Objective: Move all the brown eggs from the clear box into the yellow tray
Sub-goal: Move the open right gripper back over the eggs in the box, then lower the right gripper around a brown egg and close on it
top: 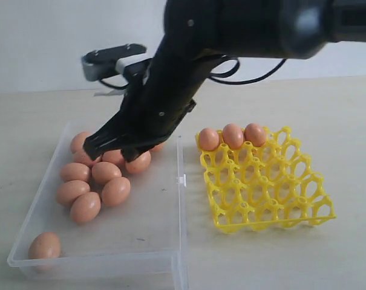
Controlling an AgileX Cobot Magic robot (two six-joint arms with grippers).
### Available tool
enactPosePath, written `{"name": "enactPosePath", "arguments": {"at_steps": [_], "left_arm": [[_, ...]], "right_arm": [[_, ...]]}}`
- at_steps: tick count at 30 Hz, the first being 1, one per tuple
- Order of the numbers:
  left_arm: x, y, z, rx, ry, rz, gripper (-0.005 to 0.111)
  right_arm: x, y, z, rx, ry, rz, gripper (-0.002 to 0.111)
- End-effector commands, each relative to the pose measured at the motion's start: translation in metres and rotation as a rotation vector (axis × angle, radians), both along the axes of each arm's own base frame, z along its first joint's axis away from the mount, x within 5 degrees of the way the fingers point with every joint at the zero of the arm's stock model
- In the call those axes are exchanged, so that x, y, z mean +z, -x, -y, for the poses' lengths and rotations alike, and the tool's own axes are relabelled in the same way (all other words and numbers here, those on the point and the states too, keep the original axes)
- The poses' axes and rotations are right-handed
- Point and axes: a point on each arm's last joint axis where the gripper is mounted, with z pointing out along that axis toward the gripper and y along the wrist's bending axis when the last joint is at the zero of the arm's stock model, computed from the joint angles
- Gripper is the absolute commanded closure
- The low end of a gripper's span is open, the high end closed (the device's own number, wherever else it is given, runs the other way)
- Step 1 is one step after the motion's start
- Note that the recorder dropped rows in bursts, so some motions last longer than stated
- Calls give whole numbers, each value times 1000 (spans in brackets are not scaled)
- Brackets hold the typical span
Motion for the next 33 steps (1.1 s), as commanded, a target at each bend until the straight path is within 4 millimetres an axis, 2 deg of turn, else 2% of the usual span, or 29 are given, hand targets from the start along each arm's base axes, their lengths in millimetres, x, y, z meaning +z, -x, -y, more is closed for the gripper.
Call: {"name": "enactPosePath", "arguments": {"at_steps": [1, 7, 9, 19, 24, 27, 33], "left_arm": [[2, 0, 0, -4, 7, 16, 107], [2, 0, 0, -4, 7, 16, 107], [2, 0, 0, -4, 7, 16, 107], [2, 0, 0, -4, 7, 16, 107], [2, 0, 0, -4, 7, 16, 107], [2, 0, 0, -4, 7, 16, 107], [2, 0, 0, -4, 7, 16, 107]], "right_arm": [[-14, 3, -30, 75, 57, -91, 97], [-33, 3, -61, 34, 66, -149, 64], [-36, 5, -68, 30, 70, -161, 59], [-41, 27, -98, 81, 36, -217, 58], [-54, 31, -107, 79, 45, -245, 58], [-68, 29, -110, 67, 46, -257, 56], [-69, 25, -116, 36, -10, -228, 54]]}}
